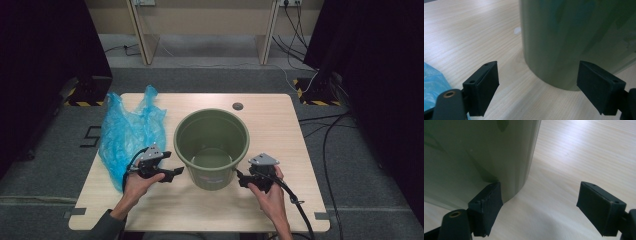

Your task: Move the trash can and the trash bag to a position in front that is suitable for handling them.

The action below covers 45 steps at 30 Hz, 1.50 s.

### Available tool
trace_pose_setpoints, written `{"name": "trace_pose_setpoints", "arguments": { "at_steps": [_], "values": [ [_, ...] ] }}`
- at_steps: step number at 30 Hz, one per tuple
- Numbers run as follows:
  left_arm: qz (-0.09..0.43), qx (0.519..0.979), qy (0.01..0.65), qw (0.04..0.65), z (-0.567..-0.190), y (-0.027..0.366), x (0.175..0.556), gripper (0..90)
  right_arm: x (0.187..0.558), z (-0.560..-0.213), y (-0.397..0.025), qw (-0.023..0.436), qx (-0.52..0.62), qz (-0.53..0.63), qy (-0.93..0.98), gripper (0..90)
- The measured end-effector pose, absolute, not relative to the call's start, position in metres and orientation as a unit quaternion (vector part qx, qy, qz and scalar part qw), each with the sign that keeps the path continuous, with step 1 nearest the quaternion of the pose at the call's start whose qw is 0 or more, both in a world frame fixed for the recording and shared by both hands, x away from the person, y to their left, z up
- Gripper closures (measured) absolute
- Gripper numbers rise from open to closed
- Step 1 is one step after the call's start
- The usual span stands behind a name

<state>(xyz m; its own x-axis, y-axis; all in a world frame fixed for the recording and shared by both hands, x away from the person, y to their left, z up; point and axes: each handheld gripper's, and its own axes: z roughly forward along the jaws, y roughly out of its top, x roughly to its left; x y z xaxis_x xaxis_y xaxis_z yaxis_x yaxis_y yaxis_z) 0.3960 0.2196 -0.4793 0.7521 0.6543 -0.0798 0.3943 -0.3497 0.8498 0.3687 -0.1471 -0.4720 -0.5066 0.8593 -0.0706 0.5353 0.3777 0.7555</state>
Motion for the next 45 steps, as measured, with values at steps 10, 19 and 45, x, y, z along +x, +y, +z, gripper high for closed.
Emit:
{"name": "trace_pose_setpoints", "arguments": {
  "at_steps": [10, 19, 45],
  "values": [
    [0.140, 0.801, 0.346, 0.468, -0.483, 0.226, 0.405, 13.9, 0.397, -0.472, -0.127, 0.247, 0.435, 0.330, 0.800, 19.8],
    [0.149, 0.804, 0.350, 0.457, -0.483, 0.224, 0.412, 13.9, 0.406, -0.473, -0.131, 0.263, 0.446, 0.329, 0.790, 21.5],
    [0.173, 0.812, 0.362, 0.424, -0.493, 0.205, 0.427, 14.3, 0.415, -0.475, -0.150, 0.254, 0.454, 0.355, 0.777, 34.7]
  ]
}}
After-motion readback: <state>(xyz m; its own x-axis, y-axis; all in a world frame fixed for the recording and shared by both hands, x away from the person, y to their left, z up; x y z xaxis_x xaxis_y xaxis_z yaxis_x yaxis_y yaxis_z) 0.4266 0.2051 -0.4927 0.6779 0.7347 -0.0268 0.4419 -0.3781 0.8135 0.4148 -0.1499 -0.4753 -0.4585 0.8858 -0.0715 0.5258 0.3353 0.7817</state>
